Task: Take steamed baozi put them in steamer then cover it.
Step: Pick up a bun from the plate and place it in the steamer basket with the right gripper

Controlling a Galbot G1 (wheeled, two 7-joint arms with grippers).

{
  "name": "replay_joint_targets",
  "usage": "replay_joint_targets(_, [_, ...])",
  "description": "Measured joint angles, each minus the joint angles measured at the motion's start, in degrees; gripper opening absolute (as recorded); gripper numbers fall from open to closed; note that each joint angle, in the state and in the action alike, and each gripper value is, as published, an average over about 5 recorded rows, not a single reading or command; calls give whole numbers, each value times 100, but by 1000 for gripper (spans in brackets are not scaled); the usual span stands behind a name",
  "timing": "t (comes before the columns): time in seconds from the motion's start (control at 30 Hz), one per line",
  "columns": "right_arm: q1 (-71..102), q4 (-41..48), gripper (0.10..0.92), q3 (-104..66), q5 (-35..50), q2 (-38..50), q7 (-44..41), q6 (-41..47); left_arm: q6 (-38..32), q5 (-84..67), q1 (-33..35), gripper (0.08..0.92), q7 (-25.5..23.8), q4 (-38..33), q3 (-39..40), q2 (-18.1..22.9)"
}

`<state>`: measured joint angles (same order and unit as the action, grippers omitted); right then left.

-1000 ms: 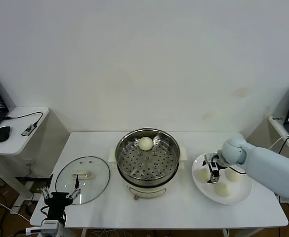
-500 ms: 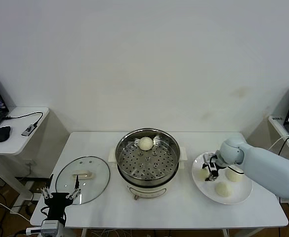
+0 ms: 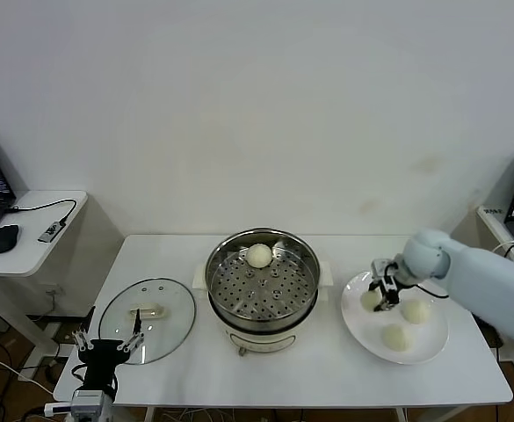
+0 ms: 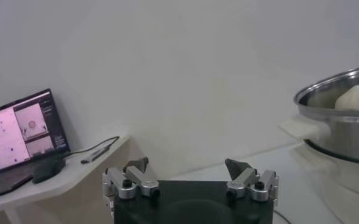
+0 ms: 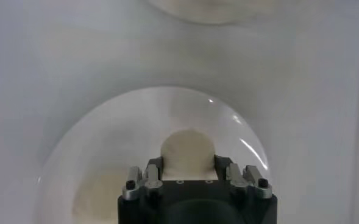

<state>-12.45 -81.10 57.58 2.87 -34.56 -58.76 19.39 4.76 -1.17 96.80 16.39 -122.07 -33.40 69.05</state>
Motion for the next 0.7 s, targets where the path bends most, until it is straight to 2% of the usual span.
replay_joint_targets(0.3, [-1954, -475, 543, 999, 979, -240, -110, 368, 47, -67, -27, 823, -18, -143, -16, -75])
replay_joint_targets(0.5, [-2884, -597, 550, 1449, 1755, -797, -14, 707, 49, -133, -76, 823, -17, -175, -74, -127])
replay_joint_targets(0.7, [-3109, -552, 551, 1608, 2412, -1565, 203, 1100, 50, -180, -104, 823, -15, -187, -144, -121])
